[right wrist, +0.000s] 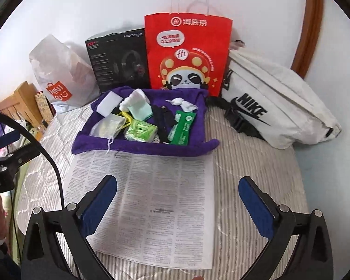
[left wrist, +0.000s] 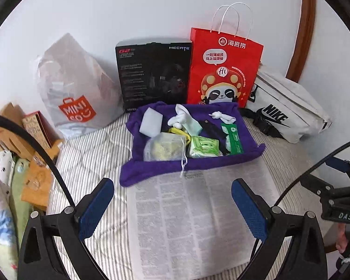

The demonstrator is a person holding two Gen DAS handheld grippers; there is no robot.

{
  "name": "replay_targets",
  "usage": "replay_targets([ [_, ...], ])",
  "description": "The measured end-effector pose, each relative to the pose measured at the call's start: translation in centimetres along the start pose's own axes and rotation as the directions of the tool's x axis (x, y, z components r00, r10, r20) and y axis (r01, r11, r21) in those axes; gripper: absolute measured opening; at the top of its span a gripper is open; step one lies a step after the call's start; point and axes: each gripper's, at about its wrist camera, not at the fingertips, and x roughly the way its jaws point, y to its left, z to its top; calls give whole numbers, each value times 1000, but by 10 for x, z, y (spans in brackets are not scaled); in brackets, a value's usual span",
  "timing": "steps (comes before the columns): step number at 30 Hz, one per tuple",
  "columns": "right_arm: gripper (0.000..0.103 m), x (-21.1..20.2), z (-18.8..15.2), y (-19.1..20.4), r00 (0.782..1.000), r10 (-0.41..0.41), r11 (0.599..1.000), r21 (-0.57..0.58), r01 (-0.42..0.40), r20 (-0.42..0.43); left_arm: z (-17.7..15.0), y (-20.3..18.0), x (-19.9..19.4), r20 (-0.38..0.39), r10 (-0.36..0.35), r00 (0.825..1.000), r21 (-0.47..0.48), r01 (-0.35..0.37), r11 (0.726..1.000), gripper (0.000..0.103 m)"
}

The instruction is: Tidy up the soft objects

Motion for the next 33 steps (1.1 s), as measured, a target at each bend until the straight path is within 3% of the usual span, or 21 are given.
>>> replay_targets([
  [33, 103, -10, -6, -4, 999, -39, 999, 28, 39, -6, -12, -5, -15, -5, -7, 1000, 6, 7, 1000, 102],
])
